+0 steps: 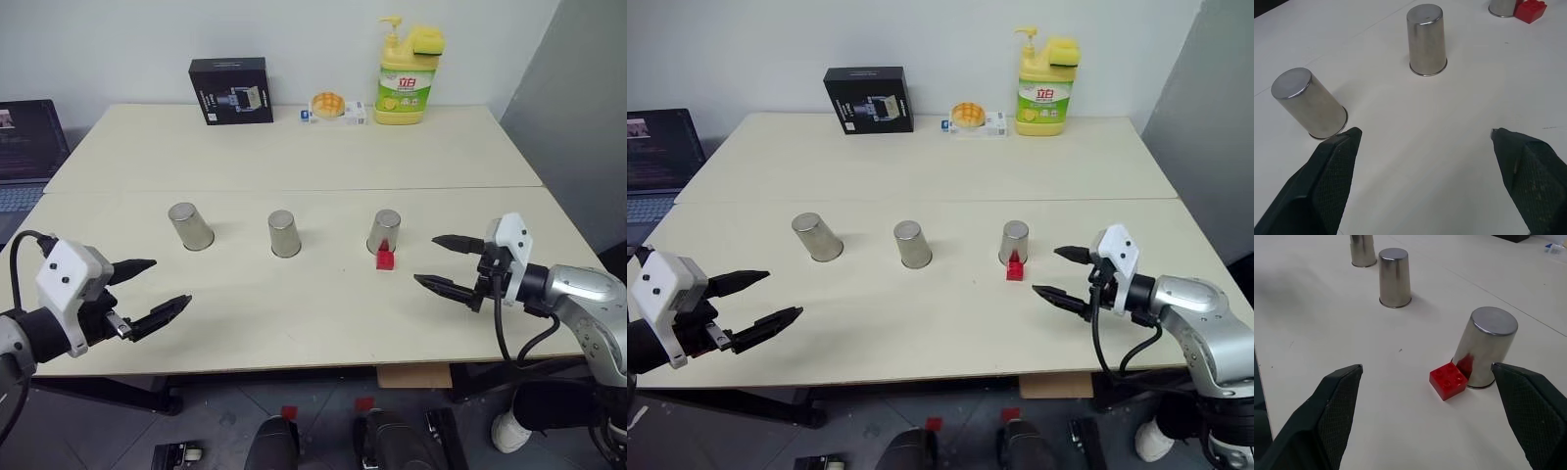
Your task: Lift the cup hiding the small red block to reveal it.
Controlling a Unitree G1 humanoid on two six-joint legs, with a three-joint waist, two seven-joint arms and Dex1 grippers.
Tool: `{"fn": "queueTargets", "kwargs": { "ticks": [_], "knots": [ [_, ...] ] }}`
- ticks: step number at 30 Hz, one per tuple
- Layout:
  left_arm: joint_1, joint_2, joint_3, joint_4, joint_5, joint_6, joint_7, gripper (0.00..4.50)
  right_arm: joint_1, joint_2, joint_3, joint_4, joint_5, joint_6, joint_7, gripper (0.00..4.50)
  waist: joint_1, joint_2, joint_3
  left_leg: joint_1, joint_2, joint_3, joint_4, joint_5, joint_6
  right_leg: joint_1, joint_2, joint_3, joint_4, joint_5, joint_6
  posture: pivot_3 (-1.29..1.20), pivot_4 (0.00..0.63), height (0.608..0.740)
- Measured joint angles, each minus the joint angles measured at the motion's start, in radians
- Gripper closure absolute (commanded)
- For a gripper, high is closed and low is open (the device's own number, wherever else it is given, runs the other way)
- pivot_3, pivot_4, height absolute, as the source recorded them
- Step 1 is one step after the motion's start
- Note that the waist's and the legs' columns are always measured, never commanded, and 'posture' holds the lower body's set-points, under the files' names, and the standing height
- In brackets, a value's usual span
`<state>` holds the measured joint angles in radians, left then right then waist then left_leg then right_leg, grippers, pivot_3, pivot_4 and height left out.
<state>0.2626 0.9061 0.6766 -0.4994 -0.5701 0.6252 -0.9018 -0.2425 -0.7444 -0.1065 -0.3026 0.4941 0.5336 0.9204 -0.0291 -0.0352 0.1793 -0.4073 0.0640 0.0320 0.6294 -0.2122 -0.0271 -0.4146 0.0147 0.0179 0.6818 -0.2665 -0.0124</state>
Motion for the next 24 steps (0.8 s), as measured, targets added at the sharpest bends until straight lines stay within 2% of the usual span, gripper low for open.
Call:
{"fn": "queueTargets", "kwargs": {
  "ticks": [24],
  "knots": [
    [-0.014, 0.001, -0.007, 0.000, -0.006, 0.000, -0.004, 0.00, 0.008, 0.000, -0.015, 0.016, 0.000, -0.001, 0.002, 0.03, 0.000, 0.000, 0.000, 0.000, 0.000, 0.000, 0.000, 0.000, 0.000, 0.000, 0.000, 0.000, 0.000, 0.000, 0.000, 0.00, 0.150, 0.740]
  ]
}}
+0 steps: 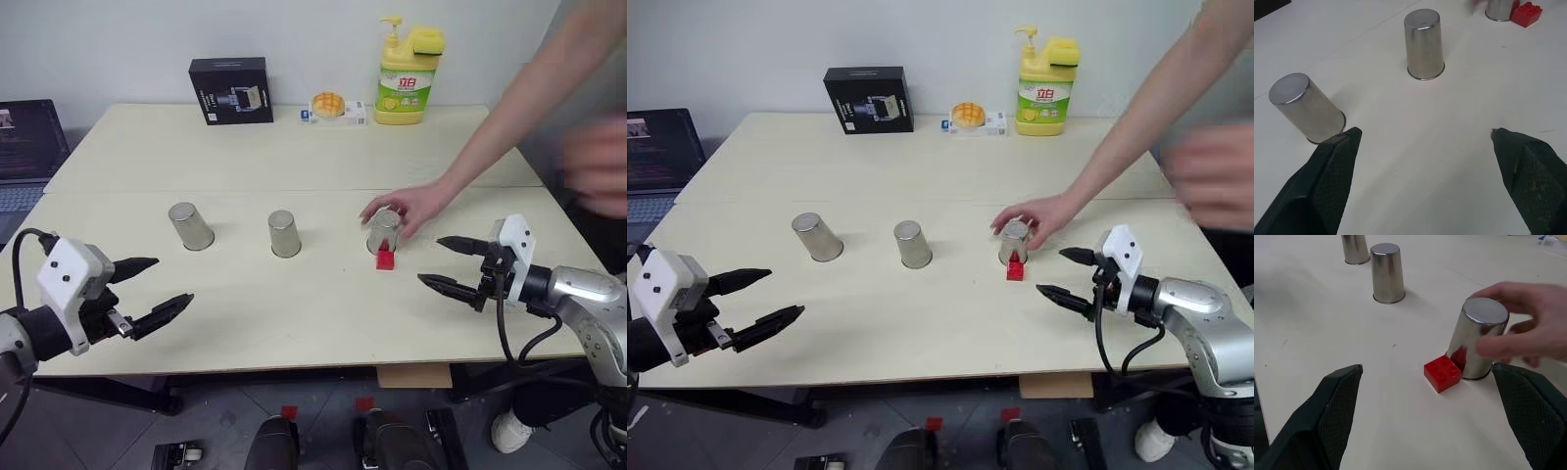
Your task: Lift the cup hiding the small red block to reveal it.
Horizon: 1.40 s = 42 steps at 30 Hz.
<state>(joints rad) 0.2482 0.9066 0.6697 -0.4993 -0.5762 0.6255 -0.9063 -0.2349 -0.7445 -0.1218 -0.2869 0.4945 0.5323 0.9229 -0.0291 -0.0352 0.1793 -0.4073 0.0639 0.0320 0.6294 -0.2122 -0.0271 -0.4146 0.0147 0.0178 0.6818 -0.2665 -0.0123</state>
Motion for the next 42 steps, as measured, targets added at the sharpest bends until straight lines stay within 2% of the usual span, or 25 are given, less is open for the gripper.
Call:
{"fn": "queueTargets", "kwargs": {
  "ticks": [42],
  "knots": [
    [-0.076, 0.010, -0.054, 0.021, 0.000, 0.001, 0.004, 0.00, -0.016, 0.011, 0.018, -0.033, 0.010, 0.021, -0.009, 0.03, -0.001, 0.000, 0.000, 0.000, 0.000, 0.000, 0.000, 0.000, 0.000, 0.000, 0.000, 0.000, 0.000, 0.000, 0.000, 0.00, 0.150, 0.740]
  ]
}}
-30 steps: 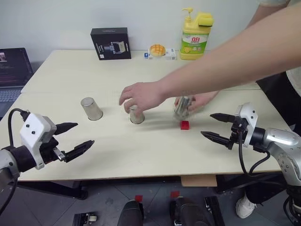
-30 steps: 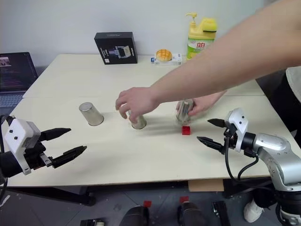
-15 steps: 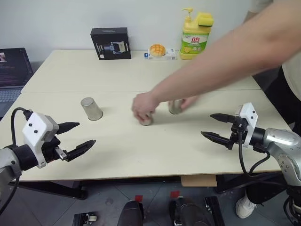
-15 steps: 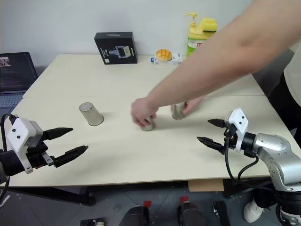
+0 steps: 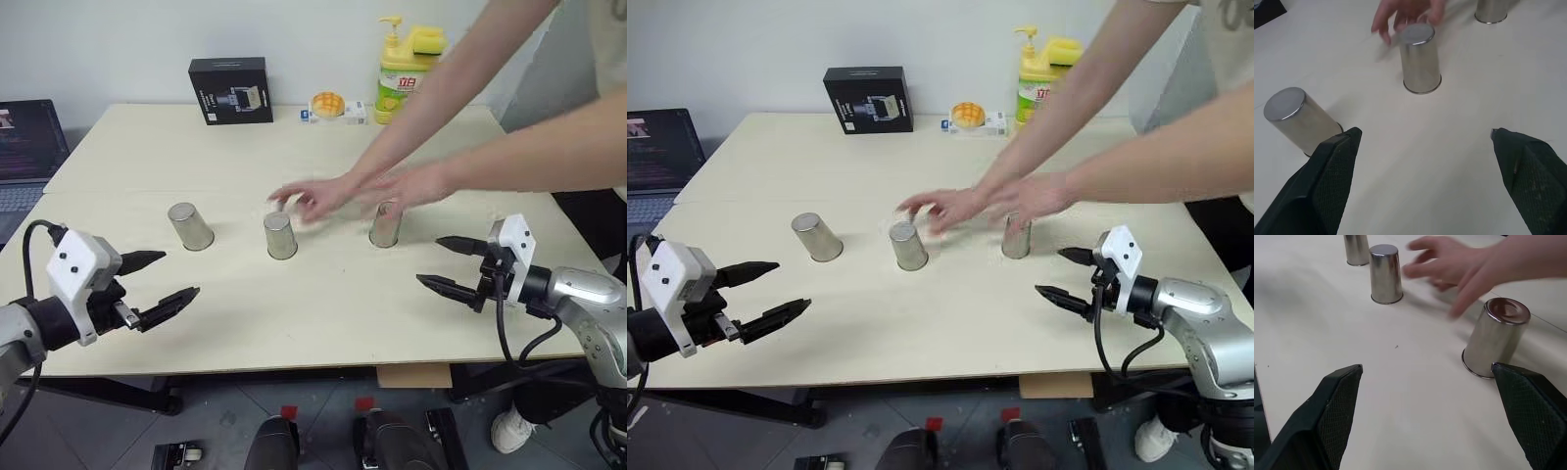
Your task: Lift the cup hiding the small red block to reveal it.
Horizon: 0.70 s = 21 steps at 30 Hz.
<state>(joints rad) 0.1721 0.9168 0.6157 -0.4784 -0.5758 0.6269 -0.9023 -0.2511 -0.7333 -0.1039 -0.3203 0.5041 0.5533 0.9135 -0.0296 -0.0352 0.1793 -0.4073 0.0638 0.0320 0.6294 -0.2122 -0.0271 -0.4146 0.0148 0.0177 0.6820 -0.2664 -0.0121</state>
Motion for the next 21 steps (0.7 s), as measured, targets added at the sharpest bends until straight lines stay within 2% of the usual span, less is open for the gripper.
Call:
{"fn": "queueTargets", "kwargs": {
  "ticks": [7, 13, 21],
  "knots": [
    [-0.163, -0.003, -0.087, 0.060, -0.067, 0.070, 0.042, 0.00, -0.069, 0.013, 0.075, -0.096, 0.060, 0.143, -0.038, 0.03, 0.001, 0.000, 0.000, 0.000, -0.001, -0.001, 0.000, 0.000, 0.000, 0.001, 0.000, -0.001, 0.000, 0.000, 0.000, 0.00, 0.150, 0.740],
    [-0.371, -0.038, -0.288, 0.213, 0.032, 0.019, 0.094, 0.00, -0.163, 0.028, 0.140, -0.146, 0.092, 0.281, -0.091, 0.03, 0.003, 0.000, 0.000, -0.001, -0.002, -0.001, 0.000, 0.000, 0.000, 0.000, 0.001, -0.001, -0.001, 0.001, 0.001, 0.00, 0.150, 0.740],
    [-0.639, -0.142, -0.538, 0.459, 0.131, -0.069, 0.027, 0.00, -0.181, 0.048, 0.167, -0.184, 0.115, 0.345, -0.130, 0.03, 0.005, -0.001, -0.001, -0.003, -0.003, -0.001, 0.001, 0.000, 0.000, 0.000, 0.002, -0.001, -0.001, 0.001, 0.001, 0.00, 0.150, 0.740]
  ]
}}
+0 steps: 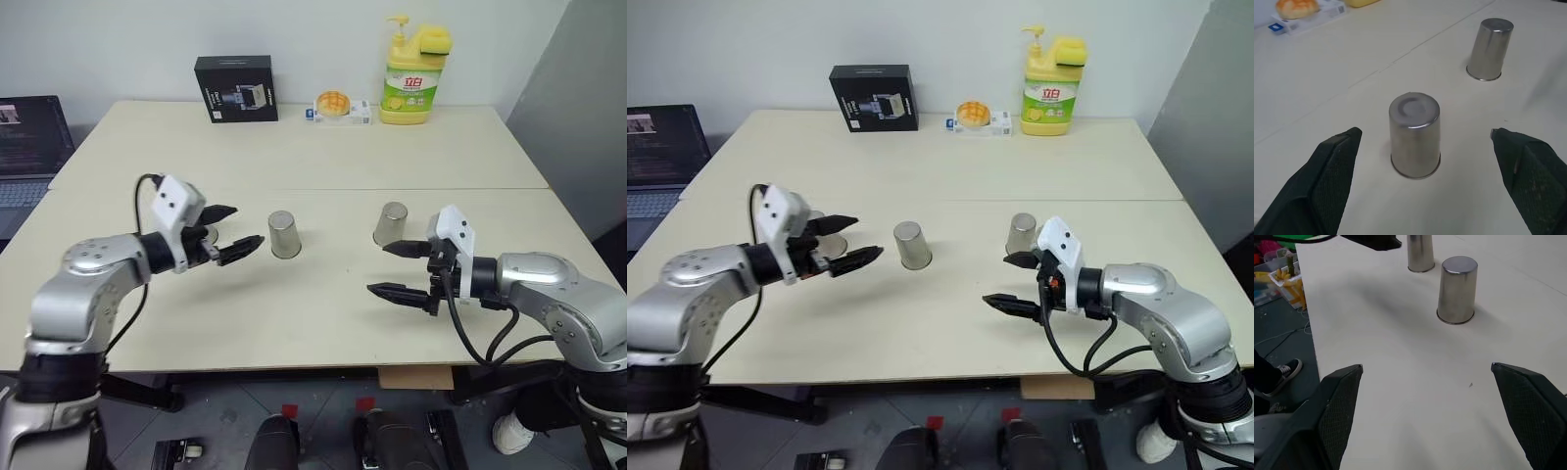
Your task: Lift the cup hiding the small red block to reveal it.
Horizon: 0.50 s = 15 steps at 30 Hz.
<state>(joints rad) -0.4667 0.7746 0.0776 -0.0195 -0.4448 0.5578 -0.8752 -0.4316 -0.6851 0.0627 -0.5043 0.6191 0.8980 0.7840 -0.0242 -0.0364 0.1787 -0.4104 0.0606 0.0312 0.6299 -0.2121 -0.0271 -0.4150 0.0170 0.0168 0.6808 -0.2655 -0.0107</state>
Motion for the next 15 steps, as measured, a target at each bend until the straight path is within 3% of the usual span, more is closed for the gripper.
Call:
{"fn": "queueTargets", "kwargs": {
  "ticks": [14, 15],
  "knots": [
    [-0.219, -0.152, -0.161, 0.432, 0.200, -0.213, -0.058, 0.00, 0.081, -0.010, -0.008, -0.053, 0.010, 0.002, -0.021, 0.03, -0.004, 0.000, 0.000, -0.006, 0.000, -0.001, 0.002, 0.000, 0.000, -0.005, 0.005, 0.000, 0.001, 0.001, 0.001, 0.00, 0.150, 0.740],
    [-0.229, -0.157, -0.163, 0.461, 0.212, -0.230, -0.061, 0.36, 0.084, -0.013, -0.009, -0.053, 0.010, 0.002, -0.021, 0.00, -0.004, 0.000, 0.000, -0.006, 0.000, -0.001, 0.002, 0.000, 0.000, -0.005, 0.005, 0.000, 0.001, 0.001, 0.001, 0.00, 0.150, 0.740]
  ]
}}
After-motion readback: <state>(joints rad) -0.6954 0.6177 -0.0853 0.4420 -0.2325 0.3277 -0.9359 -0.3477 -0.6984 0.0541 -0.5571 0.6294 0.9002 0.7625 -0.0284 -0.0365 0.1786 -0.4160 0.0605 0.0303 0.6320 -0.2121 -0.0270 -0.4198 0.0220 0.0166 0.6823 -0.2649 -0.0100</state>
